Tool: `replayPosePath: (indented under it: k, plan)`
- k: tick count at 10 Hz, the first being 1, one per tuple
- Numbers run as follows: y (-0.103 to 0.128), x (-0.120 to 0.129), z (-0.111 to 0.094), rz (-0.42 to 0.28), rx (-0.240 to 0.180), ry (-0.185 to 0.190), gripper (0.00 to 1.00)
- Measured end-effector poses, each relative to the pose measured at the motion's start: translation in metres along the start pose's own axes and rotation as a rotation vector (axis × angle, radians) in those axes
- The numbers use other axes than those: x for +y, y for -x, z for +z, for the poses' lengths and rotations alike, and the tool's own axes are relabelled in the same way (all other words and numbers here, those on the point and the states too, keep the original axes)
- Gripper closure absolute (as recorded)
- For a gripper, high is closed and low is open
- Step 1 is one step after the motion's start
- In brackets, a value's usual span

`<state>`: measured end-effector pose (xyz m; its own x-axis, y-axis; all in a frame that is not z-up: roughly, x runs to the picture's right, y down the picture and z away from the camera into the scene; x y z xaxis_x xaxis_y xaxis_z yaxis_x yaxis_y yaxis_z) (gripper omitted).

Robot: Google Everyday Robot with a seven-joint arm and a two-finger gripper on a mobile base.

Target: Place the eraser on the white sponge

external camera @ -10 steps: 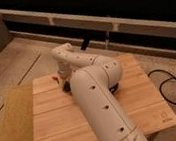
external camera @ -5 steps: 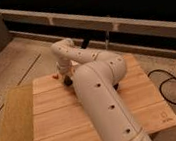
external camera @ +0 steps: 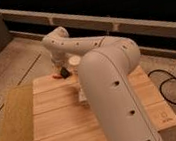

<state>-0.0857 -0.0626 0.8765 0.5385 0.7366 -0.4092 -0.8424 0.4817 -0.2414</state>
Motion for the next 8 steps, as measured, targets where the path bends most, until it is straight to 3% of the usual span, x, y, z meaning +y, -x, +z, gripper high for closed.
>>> replayPosePath:
  k: [2, 4, 6, 8]
  plan:
    - [-0.035, -0.054, 0.002, 0.127, 0.076, -0.068, 0.94]
    - [-0.057, -0.093, 0.006, 0.233, 0.094, -0.069, 0.94]
    - [-0.065, -0.123, 0.009, 0.293, 0.054, -0.055, 0.94]
    - [-0.075, -0.153, 0.008, 0.329, -0.013, -0.037, 0.94]
